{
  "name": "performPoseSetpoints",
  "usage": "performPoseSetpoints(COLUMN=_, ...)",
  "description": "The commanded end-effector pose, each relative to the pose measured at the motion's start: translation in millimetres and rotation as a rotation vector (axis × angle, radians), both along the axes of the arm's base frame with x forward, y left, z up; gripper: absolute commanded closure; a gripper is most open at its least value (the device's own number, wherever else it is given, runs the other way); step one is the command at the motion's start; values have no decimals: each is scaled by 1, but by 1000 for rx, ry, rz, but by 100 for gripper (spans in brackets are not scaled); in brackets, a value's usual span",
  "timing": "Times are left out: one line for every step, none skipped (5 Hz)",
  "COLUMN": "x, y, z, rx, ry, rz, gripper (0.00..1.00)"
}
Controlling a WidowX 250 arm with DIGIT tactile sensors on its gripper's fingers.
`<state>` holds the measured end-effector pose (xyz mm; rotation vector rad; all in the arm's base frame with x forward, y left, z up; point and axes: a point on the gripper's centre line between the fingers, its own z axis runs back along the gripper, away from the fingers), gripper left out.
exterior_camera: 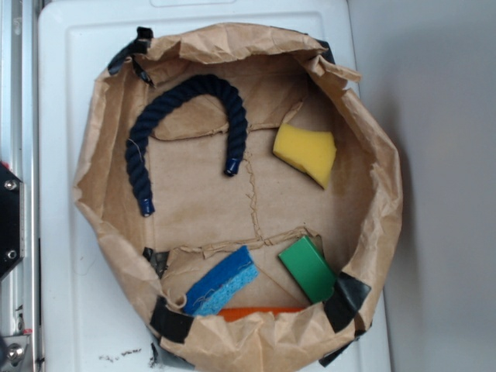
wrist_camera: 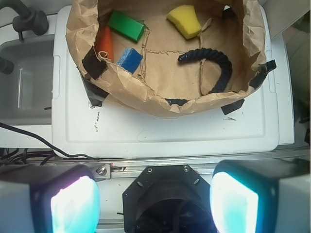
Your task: Grab the blue rope.
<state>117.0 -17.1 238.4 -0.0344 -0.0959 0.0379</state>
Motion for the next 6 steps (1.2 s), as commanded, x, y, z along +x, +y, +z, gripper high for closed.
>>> performPoseSetpoints(x=0, y=0, z=0, rx=0, ry=0, rz=0, gripper=0)
performPoseSetpoints(x=17, y=3, z=1, rx=-20, ry=-4, rz=64, gripper=0)
performPoseSetpoints(x=20, y=6, z=3, rx=-18, ry=-33, rz=87, gripper=0)
performPoseSetpoints(x=46, y=10, z=-1, rx=-20, ry=-59, rz=130, gripper=0)
performPoseSetpoints(x=72, y=6, z=-9, rx=-18, ry=-83, rz=161, gripper=0)
performPoseSetpoints(x=107, y=4, z=-18, rx=1, ry=-96, rz=183, gripper=0)
